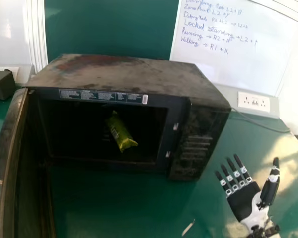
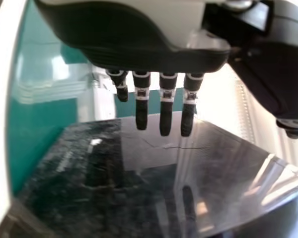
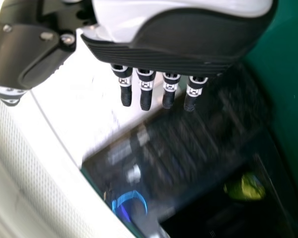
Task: Put biscuit inside oven
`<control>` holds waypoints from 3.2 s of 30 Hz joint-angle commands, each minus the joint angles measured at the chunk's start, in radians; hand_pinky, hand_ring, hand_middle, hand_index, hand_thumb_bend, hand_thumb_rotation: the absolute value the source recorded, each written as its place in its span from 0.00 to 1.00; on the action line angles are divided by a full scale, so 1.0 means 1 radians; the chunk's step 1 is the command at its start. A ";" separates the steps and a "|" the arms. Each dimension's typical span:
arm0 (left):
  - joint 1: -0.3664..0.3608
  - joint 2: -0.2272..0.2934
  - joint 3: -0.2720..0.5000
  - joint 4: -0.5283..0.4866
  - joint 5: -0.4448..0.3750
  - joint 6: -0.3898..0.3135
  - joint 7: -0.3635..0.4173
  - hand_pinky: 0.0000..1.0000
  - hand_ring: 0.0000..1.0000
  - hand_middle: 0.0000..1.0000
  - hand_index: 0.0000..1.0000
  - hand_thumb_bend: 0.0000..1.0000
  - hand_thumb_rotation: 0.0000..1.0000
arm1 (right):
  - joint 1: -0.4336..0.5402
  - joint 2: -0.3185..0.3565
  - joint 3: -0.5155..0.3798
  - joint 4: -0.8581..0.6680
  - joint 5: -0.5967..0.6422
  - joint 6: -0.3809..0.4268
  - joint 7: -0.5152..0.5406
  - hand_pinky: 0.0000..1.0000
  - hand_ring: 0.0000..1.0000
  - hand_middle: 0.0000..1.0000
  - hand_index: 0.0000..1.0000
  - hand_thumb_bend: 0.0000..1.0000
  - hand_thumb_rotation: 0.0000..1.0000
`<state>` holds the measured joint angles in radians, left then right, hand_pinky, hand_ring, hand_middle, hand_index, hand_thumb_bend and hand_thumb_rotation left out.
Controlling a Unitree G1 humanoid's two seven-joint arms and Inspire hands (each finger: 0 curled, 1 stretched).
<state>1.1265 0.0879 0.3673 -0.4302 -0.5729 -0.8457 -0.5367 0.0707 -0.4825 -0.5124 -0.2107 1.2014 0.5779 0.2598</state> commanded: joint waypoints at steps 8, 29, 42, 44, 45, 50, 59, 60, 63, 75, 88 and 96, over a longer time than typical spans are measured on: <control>0.002 0.024 -0.002 -0.052 -0.031 0.020 -0.034 0.76 0.82 0.81 0.76 0.96 0.94 | -0.051 0.024 -0.026 0.081 -0.039 0.000 -0.014 1.00 1.00 1.00 1.00 1.00 0.97; 0.100 0.086 -0.131 -0.211 -0.024 0.089 -0.122 0.83 0.86 0.84 0.80 0.96 0.91 | -0.078 0.070 -0.019 0.121 -0.125 0.006 0.032 1.00 1.00 1.00 1.00 1.00 0.95; 0.083 0.158 -0.045 -0.309 0.002 0.188 -0.086 0.90 0.91 0.89 0.86 0.94 0.91 | -0.078 0.089 -0.017 0.119 -0.121 0.021 0.051 1.00 1.00 1.00 1.00 0.99 0.92; 0.064 0.180 -0.030 -0.316 -0.008 0.221 -0.080 0.92 0.93 0.92 0.88 0.94 0.91 | -0.077 0.095 -0.017 0.117 -0.118 0.024 0.053 1.00 1.00 1.00 1.00 1.00 0.90; 0.048 0.189 -0.023 -0.317 -0.009 0.234 -0.078 0.93 0.93 0.92 0.89 0.94 0.91 | -0.076 0.098 -0.018 0.115 -0.118 0.026 0.053 1.00 1.00 1.00 1.00 1.00 0.89; -0.036 0.231 0.010 -0.329 -0.002 0.315 -0.054 0.96 0.95 0.93 0.89 0.94 0.90 | -0.078 0.104 -0.022 0.115 -0.111 0.039 0.055 1.00 1.00 1.00 1.00 1.00 0.90; -0.311 0.304 0.035 -0.294 0.020 0.426 -0.028 0.96 0.94 0.92 0.89 0.94 0.88 | -0.078 0.116 -0.028 0.118 -0.108 0.047 0.056 0.99 1.00 1.00 1.00 0.84 0.90; -0.338 0.312 0.037 -0.289 0.023 0.440 -0.026 0.96 0.93 0.91 0.89 0.94 0.88 | -0.077 0.118 -0.030 0.115 -0.107 0.050 0.048 0.99 1.00 1.00 1.00 0.85 0.91; -0.416 0.333 0.038 -0.269 0.022 0.476 -0.028 0.96 0.93 0.91 0.88 0.93 0.88 | -0.076 0.117 -0.030 0.115 -0.111 0.049 0.057 1.00 1.00 1.00 1.00 0.96 0.97; -0.594 0.417 0.077 -0.282 -0.006 0.671 -0.012 0.94 0.92 0.91 0.89 0.93 0.87 | -0.073 0.134 -0.040 0.113 -0.102 0.067 0.054 0.96 0.98 0.99 1.00 1.00 1.00; -0.804 0.507 0.048 -0.203 -0.063 0.833 -0.089 0.95 0.91 0.89 0.86 0.92 0.87 | -0.066 0.145 -0.043 0.108 -0.100 0.077 0.047 1.00 1.00 1.00 1.00 1.00 0.98; -0.933 0.525 0.017 -0.147 0.000 0.888 -0.084 0.95 0.91 0.89 0.86 0.91 0.88 | -0.050 0.148 -0.040 0.091 -0.106 0.077 0.047 1.00 1.00 1.00 1.00 1.00 1.00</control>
<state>0.2156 0.5998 0.3989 -0.5834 -0.5891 0.0310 -0.6265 0.0142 -0.3414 -0.5484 -0.1077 1.0894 0.6522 0.3059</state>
